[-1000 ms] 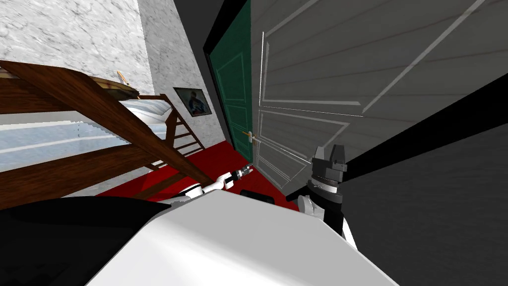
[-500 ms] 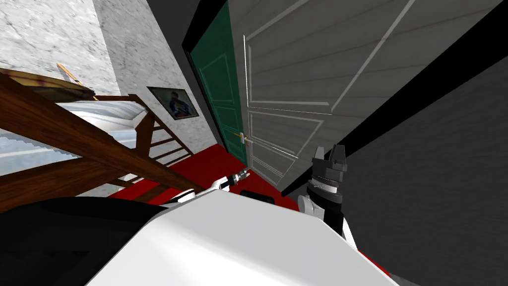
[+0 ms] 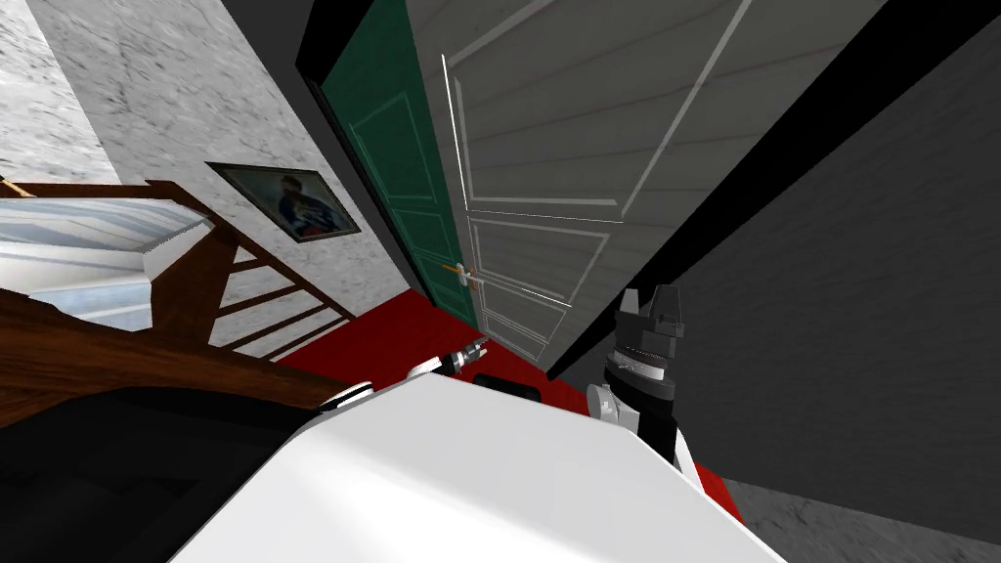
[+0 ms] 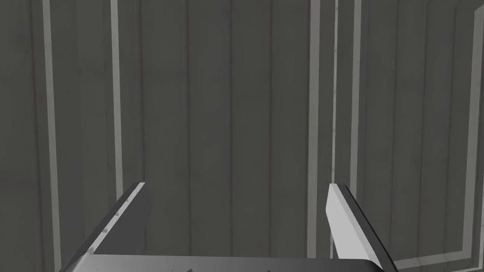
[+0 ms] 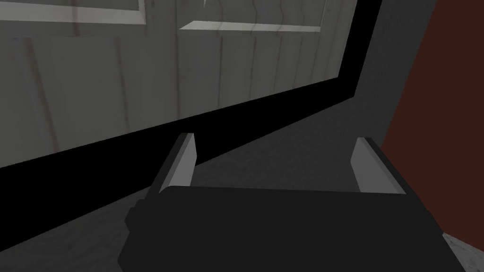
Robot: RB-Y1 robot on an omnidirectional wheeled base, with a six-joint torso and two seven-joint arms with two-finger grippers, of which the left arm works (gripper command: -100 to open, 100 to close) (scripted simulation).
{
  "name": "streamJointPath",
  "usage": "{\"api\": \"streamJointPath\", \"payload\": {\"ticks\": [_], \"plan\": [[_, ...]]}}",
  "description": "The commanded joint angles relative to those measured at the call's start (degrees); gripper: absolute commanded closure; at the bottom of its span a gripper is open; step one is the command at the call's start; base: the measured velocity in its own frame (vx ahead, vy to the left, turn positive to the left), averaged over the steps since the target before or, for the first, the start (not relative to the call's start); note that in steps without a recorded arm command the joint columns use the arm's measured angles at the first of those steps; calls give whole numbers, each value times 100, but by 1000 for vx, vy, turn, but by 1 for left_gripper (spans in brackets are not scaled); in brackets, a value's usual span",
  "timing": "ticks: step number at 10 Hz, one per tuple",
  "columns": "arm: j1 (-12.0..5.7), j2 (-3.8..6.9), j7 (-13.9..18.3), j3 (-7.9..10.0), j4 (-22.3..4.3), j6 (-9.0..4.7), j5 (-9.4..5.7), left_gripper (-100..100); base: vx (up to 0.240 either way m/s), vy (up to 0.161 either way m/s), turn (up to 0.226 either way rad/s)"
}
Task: Push the door open
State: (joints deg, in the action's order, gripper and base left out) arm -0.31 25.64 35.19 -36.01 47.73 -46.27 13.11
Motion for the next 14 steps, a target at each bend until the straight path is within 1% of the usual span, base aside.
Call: {"api": "streamJointPath", "payload": {"ticks": [1, 2, 4, 5, 6, 9, 10, 13, 14], "plan": [[8, -21, -47, 8, -181, -105, 1, -100, 40, -17, -93], [144, 48, -105, 16, -187, -138, 7, -100, 58, 18, -246], [331, 153, -186, 29, -194, -184, 16, -100, 100, 55, -340], [425, 206, -226, 35, -198, -208, 20, -100, 124, 84, -229], [565, 284, -287, 45, -203, -242, 27, -100, 114, 66, -293], [846, 442, -408, 65, -214, -312, 40, -100, 96, 90, -299], [986, 521, -468, 74, -220, -346, 46, -100, 109, 75, -359], [1272, 694, -593, 98, -230, -418, 58, -100, 99, 98, -284], [1272, 694, -593, 98, -230, -418, 58, -100, 41, 86, -55]]}}
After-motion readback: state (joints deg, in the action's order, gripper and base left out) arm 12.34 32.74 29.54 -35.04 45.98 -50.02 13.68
